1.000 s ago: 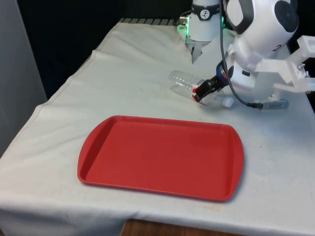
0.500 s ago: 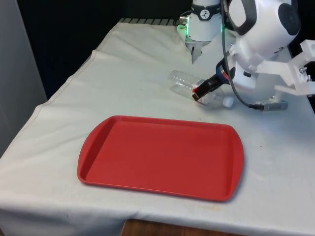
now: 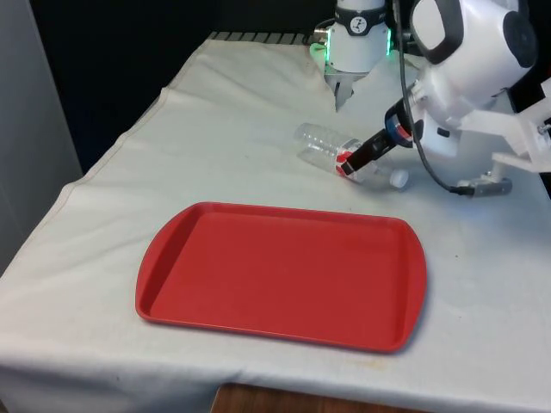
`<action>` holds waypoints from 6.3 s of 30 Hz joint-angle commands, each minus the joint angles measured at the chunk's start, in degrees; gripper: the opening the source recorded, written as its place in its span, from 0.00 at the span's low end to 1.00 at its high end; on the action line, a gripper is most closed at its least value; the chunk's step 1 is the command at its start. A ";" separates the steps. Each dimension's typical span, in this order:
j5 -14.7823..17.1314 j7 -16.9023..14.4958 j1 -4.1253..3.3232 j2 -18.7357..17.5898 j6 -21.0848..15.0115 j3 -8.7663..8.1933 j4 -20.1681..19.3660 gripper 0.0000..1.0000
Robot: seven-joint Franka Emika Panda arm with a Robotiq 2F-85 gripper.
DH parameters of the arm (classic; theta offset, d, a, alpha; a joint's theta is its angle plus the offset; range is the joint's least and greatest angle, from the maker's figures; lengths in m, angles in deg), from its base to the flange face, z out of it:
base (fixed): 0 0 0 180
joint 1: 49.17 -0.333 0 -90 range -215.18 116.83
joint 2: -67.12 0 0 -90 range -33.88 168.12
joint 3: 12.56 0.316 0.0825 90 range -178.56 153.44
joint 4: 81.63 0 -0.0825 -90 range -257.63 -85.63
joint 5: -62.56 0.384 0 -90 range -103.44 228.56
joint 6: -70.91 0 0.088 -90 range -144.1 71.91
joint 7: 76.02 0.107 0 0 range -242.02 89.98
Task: Place the bottle upright on the tray.
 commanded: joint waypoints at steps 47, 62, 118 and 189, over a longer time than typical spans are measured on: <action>-4.76 0.23 -1.26 -5.16 7.33 2.86 5.79 0.26; -4.30 0.11 -0.92 -2.92 10.08 3.38 6.36 0.14; -4.35 1.15 0.40 6.25 11.86 3.44 10.89 0.14; -1.83 7.28 4.64 6.59 -9.05 -0.17 14.27 0.14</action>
